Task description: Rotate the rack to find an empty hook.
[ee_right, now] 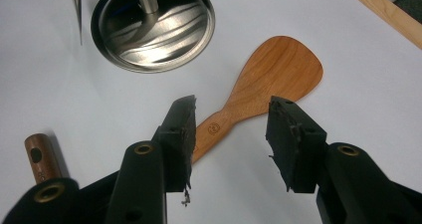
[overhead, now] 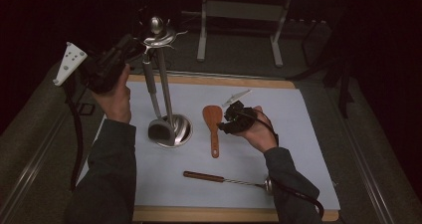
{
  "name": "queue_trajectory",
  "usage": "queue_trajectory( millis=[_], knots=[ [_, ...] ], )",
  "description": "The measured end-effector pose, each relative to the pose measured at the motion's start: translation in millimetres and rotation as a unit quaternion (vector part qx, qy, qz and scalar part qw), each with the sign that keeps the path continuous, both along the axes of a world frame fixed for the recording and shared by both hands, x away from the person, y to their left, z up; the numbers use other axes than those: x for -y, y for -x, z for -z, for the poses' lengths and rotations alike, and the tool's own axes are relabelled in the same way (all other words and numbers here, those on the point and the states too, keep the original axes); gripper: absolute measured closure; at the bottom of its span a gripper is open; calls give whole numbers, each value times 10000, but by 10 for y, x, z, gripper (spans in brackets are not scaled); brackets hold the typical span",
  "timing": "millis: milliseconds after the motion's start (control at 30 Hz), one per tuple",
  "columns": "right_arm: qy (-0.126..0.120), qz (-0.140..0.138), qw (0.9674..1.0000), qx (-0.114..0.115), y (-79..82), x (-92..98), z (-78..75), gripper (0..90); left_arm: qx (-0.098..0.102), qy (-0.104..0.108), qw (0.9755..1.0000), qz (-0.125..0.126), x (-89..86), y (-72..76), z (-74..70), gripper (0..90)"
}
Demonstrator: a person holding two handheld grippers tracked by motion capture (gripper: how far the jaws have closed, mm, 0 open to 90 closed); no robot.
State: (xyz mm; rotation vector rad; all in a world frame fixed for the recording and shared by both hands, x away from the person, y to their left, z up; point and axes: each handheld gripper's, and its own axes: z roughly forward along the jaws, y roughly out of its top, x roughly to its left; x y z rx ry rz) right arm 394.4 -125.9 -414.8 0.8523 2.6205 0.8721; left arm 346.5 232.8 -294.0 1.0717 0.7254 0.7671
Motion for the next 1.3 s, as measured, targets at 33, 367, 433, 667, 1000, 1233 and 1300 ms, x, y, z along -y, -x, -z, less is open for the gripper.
queue_trajectory(
  millis=[33,367,433,667,1000,1233,1300],
  knots=[
    [-3,3,10000,3,-1,1,1,546,-1,-5,10000,-2,-3,-8,-2,900],
    [0,1,10000,21,-1,9,-7,546,-104,-135,9998,-58,-16,-93,-46,900],
    [-6,-1,10000,26,-2,13,-6,546,-130,-139,9998,-55,-19,-101,-51,900],
    [-17,27,10000,19,0,44,-4,546,-203,-187,9996,-62,-60,-60,-26,898],
    [35,99,9999,6,9,115,3,546,-497,-278,9984,-16,-200,109,286,810],
    [123,80,9999,-11,30,160,14,546,-640,-598,9961,-124,-271,242,606,771],
    [158,62,9999,-15,42,180,20,546,-686,-613,9957,-108,-295,281,709,757]
  ],
)
